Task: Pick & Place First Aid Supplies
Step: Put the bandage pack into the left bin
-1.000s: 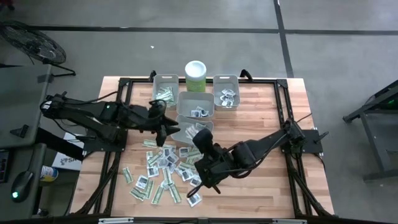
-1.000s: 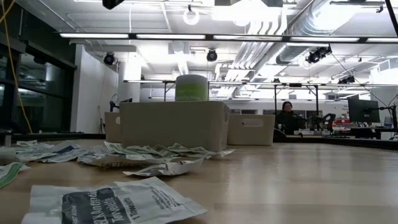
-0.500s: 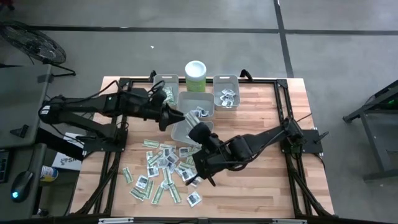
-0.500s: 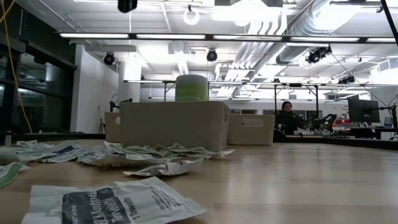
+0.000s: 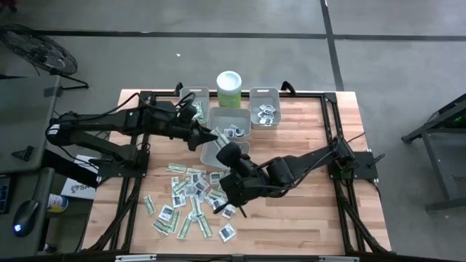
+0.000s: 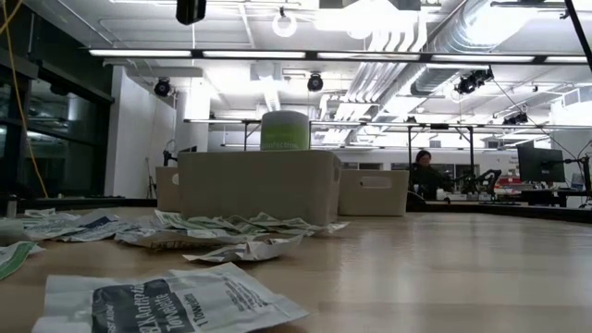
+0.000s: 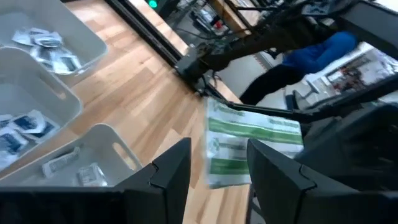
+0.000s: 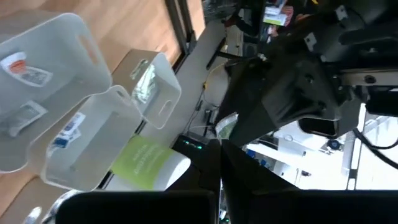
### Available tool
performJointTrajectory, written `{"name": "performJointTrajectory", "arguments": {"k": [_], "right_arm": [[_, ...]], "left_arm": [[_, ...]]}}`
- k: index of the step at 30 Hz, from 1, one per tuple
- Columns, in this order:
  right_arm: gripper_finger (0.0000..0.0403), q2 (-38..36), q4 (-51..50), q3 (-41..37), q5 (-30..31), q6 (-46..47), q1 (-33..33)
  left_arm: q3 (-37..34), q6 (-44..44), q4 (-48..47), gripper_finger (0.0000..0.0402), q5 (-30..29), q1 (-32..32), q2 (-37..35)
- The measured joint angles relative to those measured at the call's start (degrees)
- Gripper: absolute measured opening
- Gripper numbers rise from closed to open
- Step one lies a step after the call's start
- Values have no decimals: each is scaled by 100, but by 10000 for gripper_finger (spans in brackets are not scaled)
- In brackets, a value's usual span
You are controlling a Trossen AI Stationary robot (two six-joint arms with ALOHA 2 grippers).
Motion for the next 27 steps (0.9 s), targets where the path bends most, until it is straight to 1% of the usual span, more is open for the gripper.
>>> {"name": "performJointTrajectory", "arguments": {"k": [4, 6, 8, 11, 15, 17, 19, 24, 27], "right_arm": [[0, 0, 328, 1, -96, -298, -76], [0, 0, 342, 2, -230, -268, -97], [0, 3, 342, 2, -266, -169, -90], [0, 4, 339, 2, -263, -153, -86], [0, 4, 337, 2, -371, -3, -88], [0, 4, 337, 2, -374, 147, -102], [0, 4, 329, 2, -310, 280, -112], [1, 4, 324, 2, -218, 616, -125], [8, 4, 318, 2, -63, 958, -125]], "left_arm": [[-2, 2, 0, 156, 7, -2, 92], [-6, 5, 20, 154, -96, -2, 111], [2, 76, 34, 143, -118, -2, 121], [2, 113, 11, 107, -103, -2, 130], [2, 301, -78, 29, 12, -2, 128], [2, 388, -64, 9, 75, -2, 128], [2, 455, -75, 12, 140, -2, 128], [2, 607, -95, 4, 110, -2, 128], [2, 724, -120, 2, 95, 0, 128]]}}
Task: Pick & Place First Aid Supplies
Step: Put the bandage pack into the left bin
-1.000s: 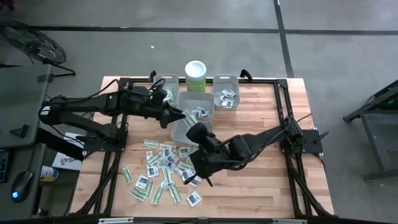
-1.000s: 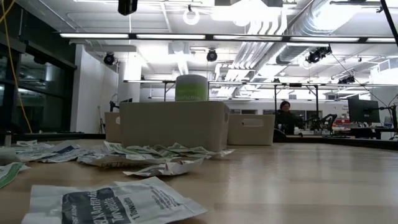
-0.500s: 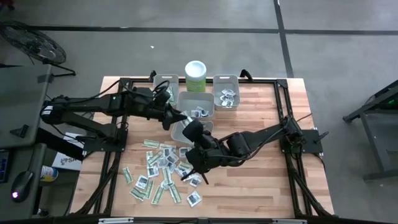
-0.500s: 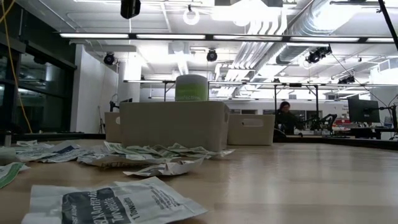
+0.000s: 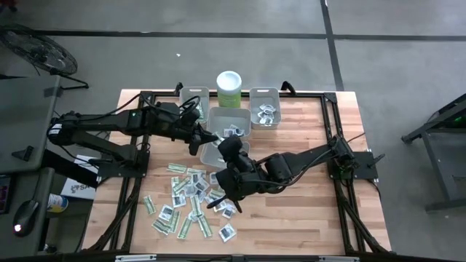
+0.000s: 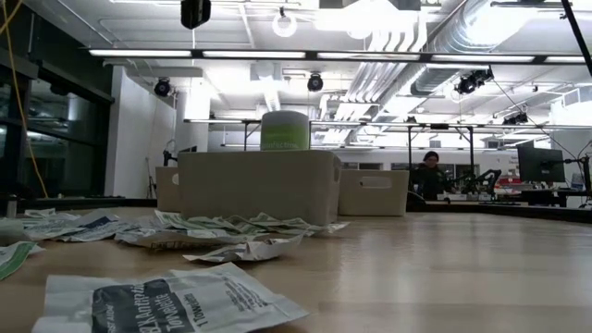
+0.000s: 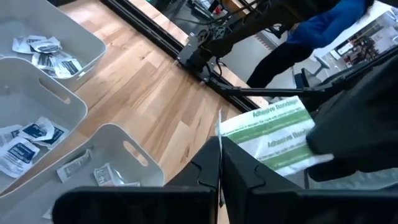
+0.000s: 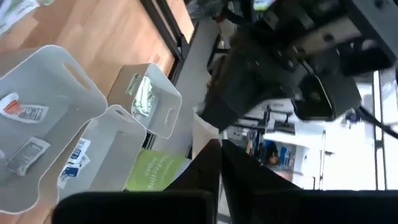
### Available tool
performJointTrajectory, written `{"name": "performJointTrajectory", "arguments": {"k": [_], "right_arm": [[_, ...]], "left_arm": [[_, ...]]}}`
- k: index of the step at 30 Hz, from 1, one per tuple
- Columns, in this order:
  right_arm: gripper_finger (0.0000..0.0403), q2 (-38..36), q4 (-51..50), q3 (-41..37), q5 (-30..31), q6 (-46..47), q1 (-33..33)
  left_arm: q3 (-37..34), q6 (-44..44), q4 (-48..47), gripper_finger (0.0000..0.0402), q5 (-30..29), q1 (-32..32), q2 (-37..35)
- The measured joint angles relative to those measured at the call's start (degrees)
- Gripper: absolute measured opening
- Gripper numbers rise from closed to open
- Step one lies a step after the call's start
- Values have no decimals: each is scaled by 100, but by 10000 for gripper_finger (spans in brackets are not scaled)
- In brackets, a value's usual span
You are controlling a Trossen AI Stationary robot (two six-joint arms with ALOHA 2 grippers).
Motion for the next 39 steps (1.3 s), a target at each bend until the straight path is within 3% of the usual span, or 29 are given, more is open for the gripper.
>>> {"name": "performJointTrajectory", "arguments": {"k": [7, 13, 15, 19, 26, 33, 39], "right_arm": [[85, 0, -7, 0, -260, 1278, 2], [161, 0, -207, 2, -303, 3591, 4], [175, 0, -339, 2, -574, 4372, -12], [183, 0, -494, 2, -1212, 5744, -121], [180, -2, -607, 2, -1831, 7202, -316], [181, -7, -1529, 4, -1906, 9031, -584], [181, -8, -3102, 4, -1624, 10378, -619]], "left_arm": [[0, 196, -309, 1, -61, 2, 0], [0, 510, -948, 1, -598, 111, -34], [-7, 617, -1271, 1, -751, 264, -62], [-7, 943, -1734, 0, -1036, 649, -66], [-7, 1781, -2215, 0, -1039, 1608, 34], [-79, 1792, -1987, 0, -1045, 2519, 450], [-933, 1393, -864, 0, -620, 3159, 584]]}}
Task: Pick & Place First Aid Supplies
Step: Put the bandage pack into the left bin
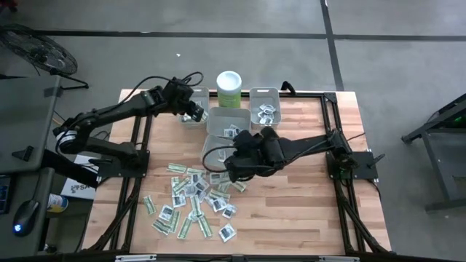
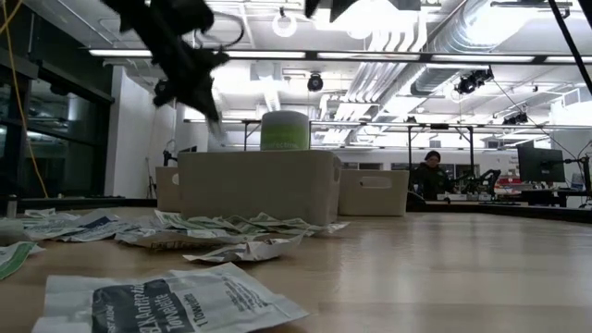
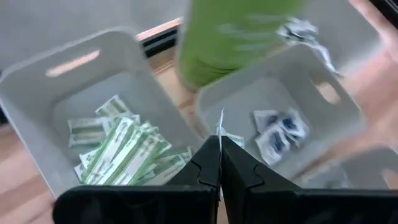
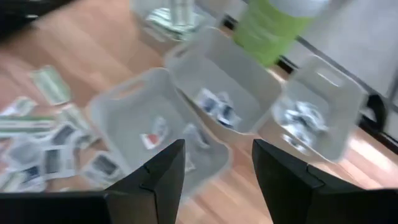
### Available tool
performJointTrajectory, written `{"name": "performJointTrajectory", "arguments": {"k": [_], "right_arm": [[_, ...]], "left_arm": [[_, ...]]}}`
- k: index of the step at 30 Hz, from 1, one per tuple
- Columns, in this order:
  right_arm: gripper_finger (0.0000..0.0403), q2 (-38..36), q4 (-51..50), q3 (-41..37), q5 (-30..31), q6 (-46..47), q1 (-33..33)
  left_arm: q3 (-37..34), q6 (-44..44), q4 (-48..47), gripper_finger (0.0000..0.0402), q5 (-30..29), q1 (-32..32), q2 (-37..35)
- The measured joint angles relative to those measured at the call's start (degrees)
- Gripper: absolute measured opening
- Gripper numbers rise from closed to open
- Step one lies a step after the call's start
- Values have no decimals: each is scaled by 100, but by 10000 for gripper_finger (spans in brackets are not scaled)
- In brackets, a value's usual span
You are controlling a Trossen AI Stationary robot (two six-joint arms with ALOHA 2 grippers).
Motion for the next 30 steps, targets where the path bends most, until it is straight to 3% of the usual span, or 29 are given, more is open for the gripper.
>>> {"name": "performJointTrajectory", "arguments": {"k": [5, 11, 24, 30], "right_arm": [[181, -10, 13, -126, -37, 237, 107], [181, -192, 151, -1127, -200, 937, 256], [181, -1495, 1275, -3536, -624, 1815, 428], [181, -2447, 1963, -4823, -679, 2184, 608]], "left_arm": [[-781, -759, 907, 0, 84, 532, 0], [-1257, -1237, 1557, 0, -70, 868, 0], [-1329, -1959, 1704, 0, -676, 931, 221], [-1329, -2159, 1705, 8, -491, 928, 382]]}}
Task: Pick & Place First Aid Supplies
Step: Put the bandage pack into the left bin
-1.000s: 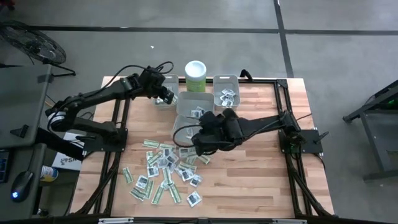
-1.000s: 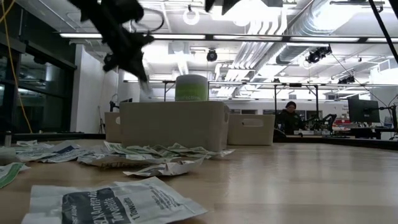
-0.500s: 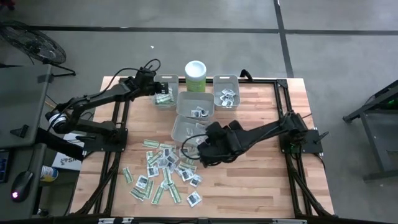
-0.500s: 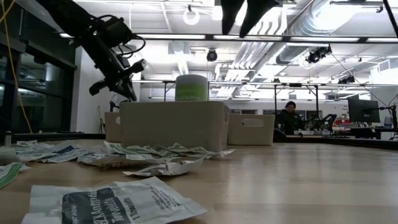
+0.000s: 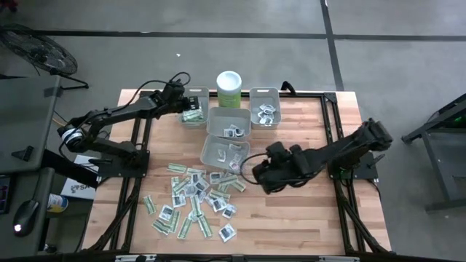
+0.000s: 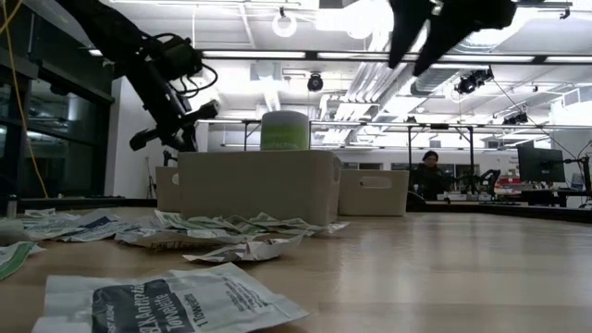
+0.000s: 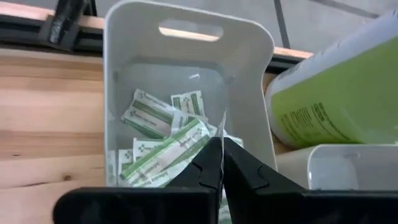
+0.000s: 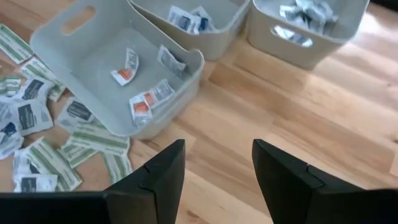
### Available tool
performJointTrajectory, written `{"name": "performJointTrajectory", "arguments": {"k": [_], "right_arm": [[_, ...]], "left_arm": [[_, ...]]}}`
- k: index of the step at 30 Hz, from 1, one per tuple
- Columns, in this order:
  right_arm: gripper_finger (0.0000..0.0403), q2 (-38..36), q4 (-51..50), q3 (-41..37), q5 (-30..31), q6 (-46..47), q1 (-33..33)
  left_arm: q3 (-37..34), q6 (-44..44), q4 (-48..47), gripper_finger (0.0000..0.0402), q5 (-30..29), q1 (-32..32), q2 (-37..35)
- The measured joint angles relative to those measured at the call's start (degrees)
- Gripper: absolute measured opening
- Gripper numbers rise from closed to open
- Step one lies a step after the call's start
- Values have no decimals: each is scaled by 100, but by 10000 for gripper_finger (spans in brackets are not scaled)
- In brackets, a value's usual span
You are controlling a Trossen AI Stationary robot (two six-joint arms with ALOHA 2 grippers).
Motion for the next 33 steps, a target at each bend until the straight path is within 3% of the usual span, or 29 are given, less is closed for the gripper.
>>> {"name": "performJointTrajectory", "arguments": {"k": [13, 22, 33], "right_arm": [[181, -1410, 1691, -2197, -507, 117, 369], [181, -1598, 2972, -3085, -941, -109, 588], [181, -1365, 7472, -4679, -975, 538, 588]], "left_arm": [[0, 226, -34, 145, 328, -2, -108], [3, 656, -360, 160, 139, -2, -819], [9, 1029, -985, 160, 801, -173, -1752]]}}
